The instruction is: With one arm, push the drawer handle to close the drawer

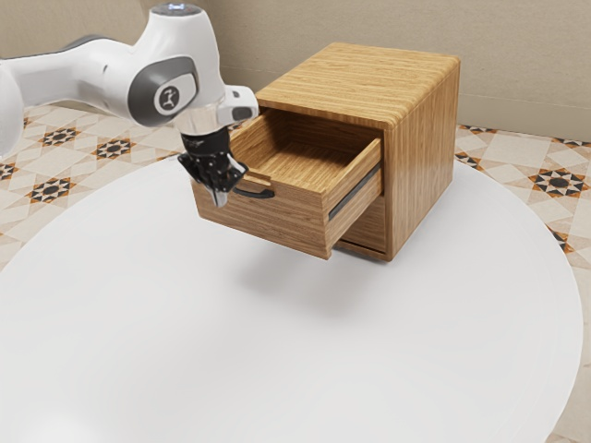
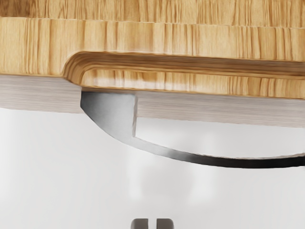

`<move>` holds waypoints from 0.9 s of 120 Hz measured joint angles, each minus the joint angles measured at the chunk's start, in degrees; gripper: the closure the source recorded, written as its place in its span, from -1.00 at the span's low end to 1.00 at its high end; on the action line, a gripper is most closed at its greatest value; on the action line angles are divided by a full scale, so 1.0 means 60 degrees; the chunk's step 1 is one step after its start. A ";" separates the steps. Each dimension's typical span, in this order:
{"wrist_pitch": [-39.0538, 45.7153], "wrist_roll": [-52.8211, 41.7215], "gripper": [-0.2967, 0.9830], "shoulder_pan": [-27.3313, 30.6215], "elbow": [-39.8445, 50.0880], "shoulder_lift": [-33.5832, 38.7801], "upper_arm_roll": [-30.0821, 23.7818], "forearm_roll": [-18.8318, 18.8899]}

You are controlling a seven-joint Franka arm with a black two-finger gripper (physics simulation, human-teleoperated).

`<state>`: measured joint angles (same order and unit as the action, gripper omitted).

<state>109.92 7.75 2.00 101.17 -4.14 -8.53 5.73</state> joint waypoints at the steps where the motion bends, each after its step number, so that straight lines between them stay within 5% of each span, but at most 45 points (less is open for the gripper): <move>1: 0.0003 0.0000 0.68 -0.0013 -0.0020 -0.0017 0.0000 0.0000; 63: 0.0026 -0.0012 0.69 -0.0554 -0.1525 -0.1405 0.0070 0.0090; 108: 0.1421 -0.0015 0.69 -0.0567 -0.1944 -0.2149 0.0210 0.0626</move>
<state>118.45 7.66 -1.40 89.50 -17.04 -7.27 9.48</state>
